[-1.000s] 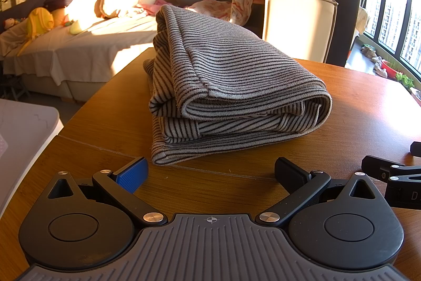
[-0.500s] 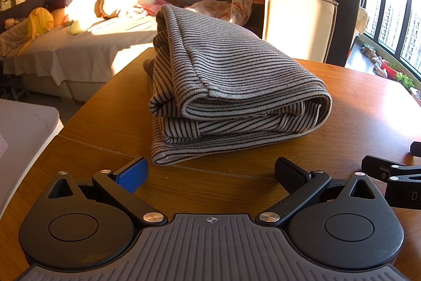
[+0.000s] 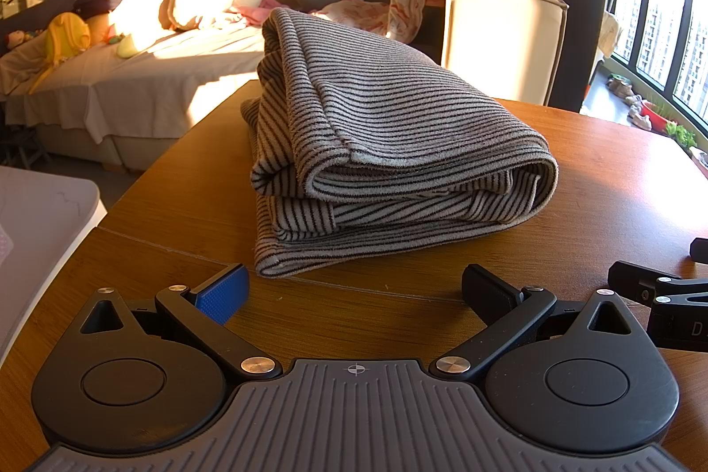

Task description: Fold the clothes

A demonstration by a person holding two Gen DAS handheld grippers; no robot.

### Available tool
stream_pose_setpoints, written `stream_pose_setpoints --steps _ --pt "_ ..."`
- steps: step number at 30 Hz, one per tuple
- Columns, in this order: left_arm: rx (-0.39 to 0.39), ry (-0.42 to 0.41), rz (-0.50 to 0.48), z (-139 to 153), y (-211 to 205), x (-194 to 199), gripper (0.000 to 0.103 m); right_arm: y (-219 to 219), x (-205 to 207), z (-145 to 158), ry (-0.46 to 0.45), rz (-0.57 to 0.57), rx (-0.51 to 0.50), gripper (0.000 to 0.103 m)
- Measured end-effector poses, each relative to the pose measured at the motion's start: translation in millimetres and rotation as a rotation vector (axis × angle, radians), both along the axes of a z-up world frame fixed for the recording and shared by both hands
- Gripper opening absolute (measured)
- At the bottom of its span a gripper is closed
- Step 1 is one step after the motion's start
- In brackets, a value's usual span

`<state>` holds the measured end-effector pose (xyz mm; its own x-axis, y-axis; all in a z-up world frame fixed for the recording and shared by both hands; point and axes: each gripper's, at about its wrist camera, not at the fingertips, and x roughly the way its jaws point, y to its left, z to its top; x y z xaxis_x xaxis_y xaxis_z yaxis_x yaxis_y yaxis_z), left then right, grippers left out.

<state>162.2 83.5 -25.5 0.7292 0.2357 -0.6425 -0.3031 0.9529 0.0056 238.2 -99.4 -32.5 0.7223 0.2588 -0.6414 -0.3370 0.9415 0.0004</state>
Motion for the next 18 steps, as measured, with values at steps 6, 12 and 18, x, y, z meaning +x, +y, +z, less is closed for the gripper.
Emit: stream_pose_setpoints --steps 6,12,18 --pt "0.0 0.0 0.0 0.3 -0.2 -0.4 0.103 0.1 -0.2 0.1 0.0 0.0 0.0 0.103" --pt "0.0 0.0 -0.025 0.3 2.6 0.6 0.103 0.4 -0.6 0.2 0.0 -0.001 0.0 0.103" --pt "-0.01 0.018 -0.067 2.5 3.8 -4.0 0.103 0.3 -0.3 0.2 0.0 0.0 0.0 0.103"
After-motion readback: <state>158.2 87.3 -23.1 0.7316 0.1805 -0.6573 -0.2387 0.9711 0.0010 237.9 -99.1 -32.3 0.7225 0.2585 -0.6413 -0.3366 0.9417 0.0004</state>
